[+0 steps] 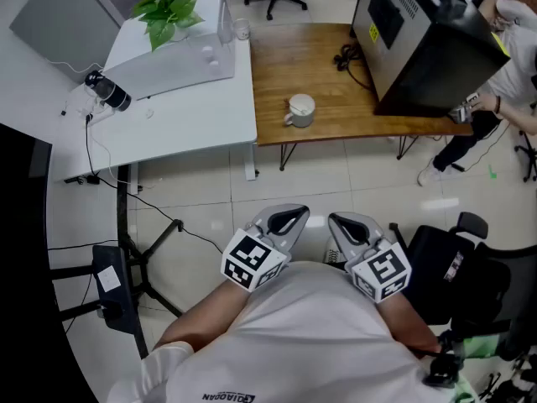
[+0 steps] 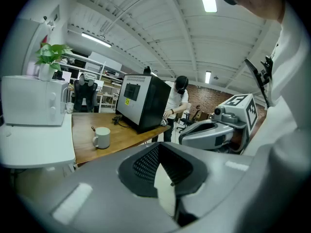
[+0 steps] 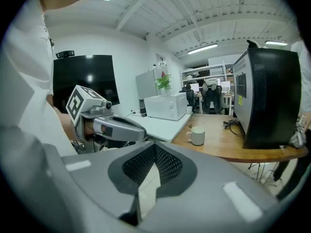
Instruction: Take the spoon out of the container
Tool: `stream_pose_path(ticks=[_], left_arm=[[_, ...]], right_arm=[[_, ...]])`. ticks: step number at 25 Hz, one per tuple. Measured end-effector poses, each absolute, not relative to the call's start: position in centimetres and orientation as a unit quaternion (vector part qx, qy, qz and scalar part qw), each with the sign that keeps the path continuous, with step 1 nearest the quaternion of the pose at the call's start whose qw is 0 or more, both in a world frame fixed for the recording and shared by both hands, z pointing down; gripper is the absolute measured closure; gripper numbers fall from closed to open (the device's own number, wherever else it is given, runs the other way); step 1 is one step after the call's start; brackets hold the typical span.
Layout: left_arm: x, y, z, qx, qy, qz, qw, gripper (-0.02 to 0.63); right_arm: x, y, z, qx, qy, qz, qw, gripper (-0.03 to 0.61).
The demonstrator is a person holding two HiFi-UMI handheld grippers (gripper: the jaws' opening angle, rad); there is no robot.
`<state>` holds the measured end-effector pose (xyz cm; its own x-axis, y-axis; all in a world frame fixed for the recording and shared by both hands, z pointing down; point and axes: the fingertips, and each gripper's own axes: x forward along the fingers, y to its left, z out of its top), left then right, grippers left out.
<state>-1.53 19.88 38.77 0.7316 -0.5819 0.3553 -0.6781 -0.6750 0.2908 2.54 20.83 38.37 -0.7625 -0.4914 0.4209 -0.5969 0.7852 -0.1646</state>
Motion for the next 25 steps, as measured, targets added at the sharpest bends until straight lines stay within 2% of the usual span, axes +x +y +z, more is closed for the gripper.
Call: stream_pose_path(ticks=[14, 25], left_arm=[[-5.5, 20.9, 39.1, 0.918, -0.321, 0.116, 0.203, 0.609], [-6.4, 16.5, 39.9, 0.909, -0.341, 0.108, 0.215, 0.609]], right_arm=[[-1.5, 21.6, 38.1, 0.308, -0.921, 0.139, 0.195, 0.572], [-2.6, 17.0, 38.6, 0.276, -0.929, 0.129, 0.211, 0.572]])
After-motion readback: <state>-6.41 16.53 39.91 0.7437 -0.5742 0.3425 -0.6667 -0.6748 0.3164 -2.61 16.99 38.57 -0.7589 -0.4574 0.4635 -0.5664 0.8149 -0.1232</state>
